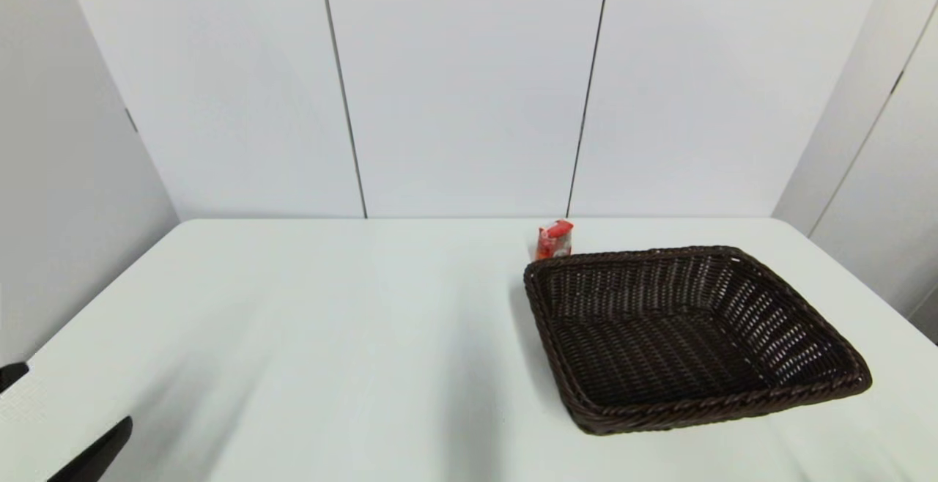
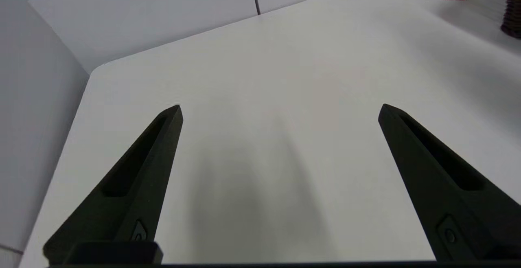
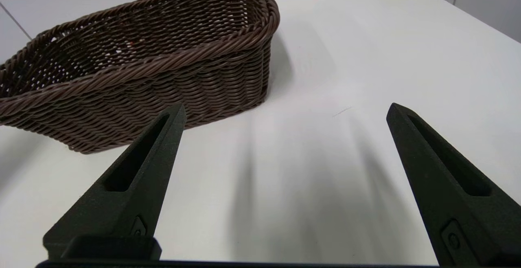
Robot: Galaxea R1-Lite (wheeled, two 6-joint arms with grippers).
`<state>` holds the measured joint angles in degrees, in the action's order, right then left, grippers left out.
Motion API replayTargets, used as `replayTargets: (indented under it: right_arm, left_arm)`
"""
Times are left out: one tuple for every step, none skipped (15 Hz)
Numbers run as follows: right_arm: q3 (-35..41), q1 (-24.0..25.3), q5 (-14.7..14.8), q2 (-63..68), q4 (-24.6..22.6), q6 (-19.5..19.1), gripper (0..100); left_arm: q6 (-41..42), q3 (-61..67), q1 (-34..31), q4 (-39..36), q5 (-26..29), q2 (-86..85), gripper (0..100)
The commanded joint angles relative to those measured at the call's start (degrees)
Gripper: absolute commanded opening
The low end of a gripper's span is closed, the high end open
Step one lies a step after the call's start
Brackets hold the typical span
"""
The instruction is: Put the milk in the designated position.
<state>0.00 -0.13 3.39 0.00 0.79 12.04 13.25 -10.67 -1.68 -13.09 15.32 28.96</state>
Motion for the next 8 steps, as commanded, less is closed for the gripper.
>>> replayTargets:
  right_arm:
    - [0.0, 0.0, 0.0, 0.1, 0.0, 0.1, 100]
    - [0.0, 0.0, 0.0, 0.1, 0.0, 0.1, 100]
    - [0.0, 0.0, 0.0, 0.1, 0.0, 0.1, 100]
    - [0.0, 0.0, 0.0, 0.1, 0.0, 0.1, 100]
    - [0.0, 0.0, 0.0, 0.1, 0.0, 0.1, 100]
    - [0.0, 0.0, 0.0, 0.0, 0.0, 0.1, 100]
    - [0.0, 0.0, 0.0, 0.1, 0.0, 0.1, 100]
    - [0.0, 0.0, 0.0, 0.1, 0.0, 0.1, 100]
  left_arm:
    - [-6.5, 7.5, 0.3, 6.9, -1.7, -19.6, 100]
    - [-6.5, 8.7, 0.4, 8.3, -4.4, -22.6, 100]
    - [-6.4, 9.7, 0.5, 9.2, -8.3, -25.6, 100]
    - [-6.0, 10.6, 0.5, 10.7, -12.6, -28.2, 100]
    - [-6.7, 10.7, 1.0, 13.8, -14.5, -29.0, 100]
    - [-6.5, 10.7, 1.0, 13.3, -14.4, -29.0, 100]
    - [-6.6, 10.7, 1.0, 13.1, -14.4, -29.0, 100]
    - [-7.5, 10.7, 1.0, 13.0, -14.3, -29.0, 100]
